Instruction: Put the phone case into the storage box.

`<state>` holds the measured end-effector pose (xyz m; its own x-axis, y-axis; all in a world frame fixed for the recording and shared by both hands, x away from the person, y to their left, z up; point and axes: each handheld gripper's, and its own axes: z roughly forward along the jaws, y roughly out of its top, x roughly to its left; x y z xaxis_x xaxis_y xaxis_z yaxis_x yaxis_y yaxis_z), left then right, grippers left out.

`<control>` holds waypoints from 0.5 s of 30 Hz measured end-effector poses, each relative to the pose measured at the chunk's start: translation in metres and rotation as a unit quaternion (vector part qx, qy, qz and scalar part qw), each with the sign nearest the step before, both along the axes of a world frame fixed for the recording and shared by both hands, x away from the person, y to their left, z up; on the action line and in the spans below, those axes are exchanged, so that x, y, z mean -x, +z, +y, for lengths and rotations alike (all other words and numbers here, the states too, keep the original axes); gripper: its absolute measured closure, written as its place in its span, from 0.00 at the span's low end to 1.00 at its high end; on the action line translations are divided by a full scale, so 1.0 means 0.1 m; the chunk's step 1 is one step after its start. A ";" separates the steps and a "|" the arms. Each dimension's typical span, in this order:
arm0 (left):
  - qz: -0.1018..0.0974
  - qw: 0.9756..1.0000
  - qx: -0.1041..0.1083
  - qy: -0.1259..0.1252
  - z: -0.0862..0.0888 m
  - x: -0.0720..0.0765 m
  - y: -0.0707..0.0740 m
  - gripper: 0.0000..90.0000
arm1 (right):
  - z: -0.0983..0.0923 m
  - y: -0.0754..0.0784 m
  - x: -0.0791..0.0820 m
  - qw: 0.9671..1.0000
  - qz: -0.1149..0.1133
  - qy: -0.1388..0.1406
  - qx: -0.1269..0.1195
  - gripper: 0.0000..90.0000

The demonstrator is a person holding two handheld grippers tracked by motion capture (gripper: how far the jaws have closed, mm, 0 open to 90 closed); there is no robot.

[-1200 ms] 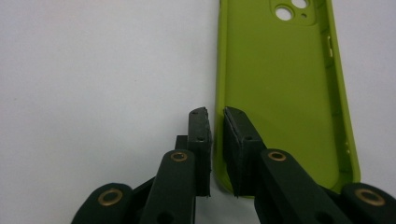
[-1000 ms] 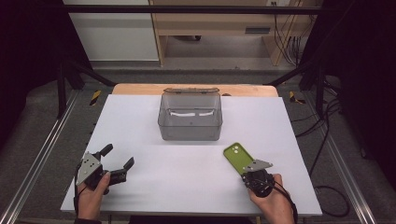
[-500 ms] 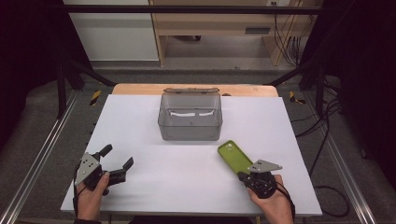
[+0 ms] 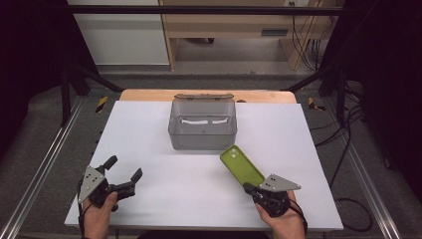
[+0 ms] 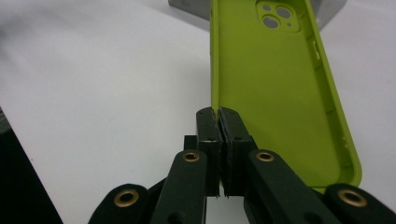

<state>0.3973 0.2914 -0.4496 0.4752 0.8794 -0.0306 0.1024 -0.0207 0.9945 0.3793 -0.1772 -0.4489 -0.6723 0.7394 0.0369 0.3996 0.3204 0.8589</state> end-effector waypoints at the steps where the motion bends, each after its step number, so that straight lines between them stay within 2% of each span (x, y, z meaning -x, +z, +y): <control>1: 0.001 1.000 0.001 -0.002 -0.01 0.00 0.00 0.01 | 0.00 0.01 0.01 1.000 -0.004 0.000 -0.005 0.98; 4: -0.001 1.000 0.007 -0.009 -0.05 0.02 0.01 0.01 | 0.00 0.04 0.04 1.000 -0.015 -0.001 -0.012 0.98; 6: -0.003 1.000 0.002 -0.014 -0.09 0.02 0.02 0.01 | 0.00 0.09 0.06 0.999 -0.032 -0.001 -0.024 0.98; 7: -0.001 1.000 0.002 -0.017 -0.11 0.01 0.02 0.01 | 0.00 0.09 0.06 0.999 -0.032 -0.001 -0.024 0.98; 10: 0.001 1.000 -0.001 -0.020 -0.21 -0.01 0.03 0.01 | 0.02 0.16 0.06 0.998 -0.048 -0.003 -0.046 0.98; 13: 0.001 1.000 -0.002 -0.025 -0.31 -0.06 0.10 0.01 | 0.05 0.21 0.04 0.997 -0.058 -0.002 -0.049 0.98; 15: -0.004 1.000 -0.002 -0.029 -0.36 -0.09 0.16 0.01 | 0.12 0.30 -0.03 0.996 -0.070 -0.001 -0.057 0.98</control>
